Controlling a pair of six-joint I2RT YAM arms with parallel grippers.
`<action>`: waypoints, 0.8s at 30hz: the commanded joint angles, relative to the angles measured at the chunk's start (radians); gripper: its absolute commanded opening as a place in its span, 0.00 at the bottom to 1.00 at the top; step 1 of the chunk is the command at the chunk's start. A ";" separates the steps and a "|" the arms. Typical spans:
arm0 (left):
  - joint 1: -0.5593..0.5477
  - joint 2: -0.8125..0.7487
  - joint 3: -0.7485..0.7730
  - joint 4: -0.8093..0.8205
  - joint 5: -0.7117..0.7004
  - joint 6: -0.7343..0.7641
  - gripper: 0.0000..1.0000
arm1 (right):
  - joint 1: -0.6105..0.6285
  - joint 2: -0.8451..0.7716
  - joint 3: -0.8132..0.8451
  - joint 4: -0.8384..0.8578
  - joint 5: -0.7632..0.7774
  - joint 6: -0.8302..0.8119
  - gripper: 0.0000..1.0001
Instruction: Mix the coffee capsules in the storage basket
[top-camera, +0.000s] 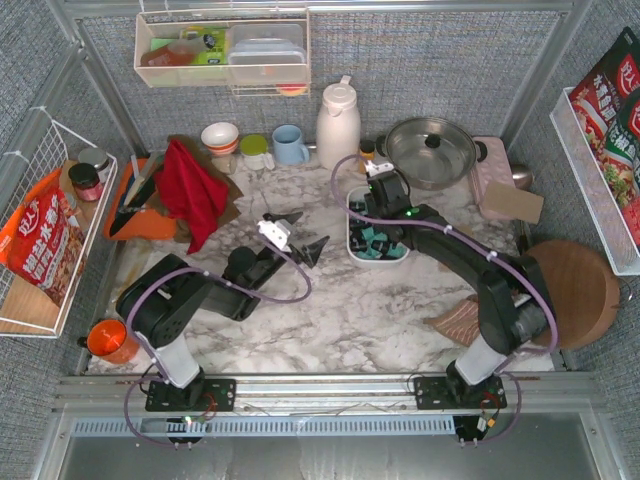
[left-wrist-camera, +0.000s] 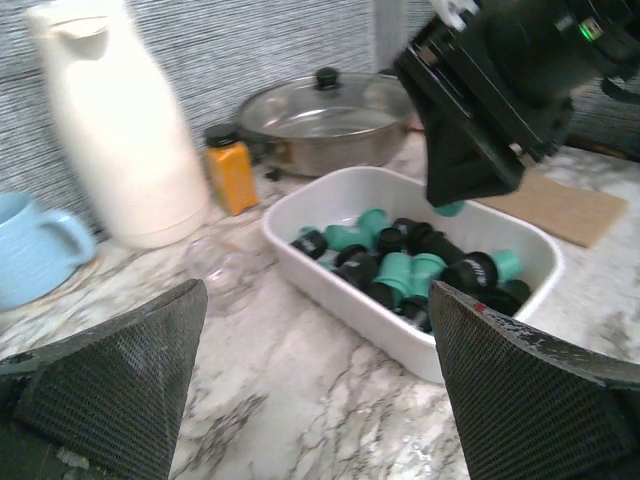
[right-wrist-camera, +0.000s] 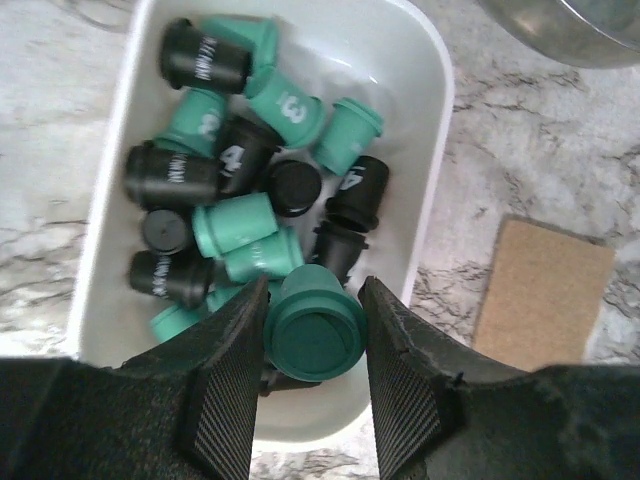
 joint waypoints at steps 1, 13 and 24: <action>-0.001 -0.044 -0.029 -0.019 -0.246 -0.017 0.99 | -0.012 0.095 0.081 -0.108 0.061 -0.024 0.31; -0.001 -0.047 -0.047 0.004 -0.373 -0.020 0.99 | -0.017 0.145 0.043 -0.232 0.087 0.041 0.38; -0.001 -0.092 -0.069 0.008 -0.388 -0.012 0.99 | -0.079 0.048 0.008 -0.207 -0.189 0.130 0.66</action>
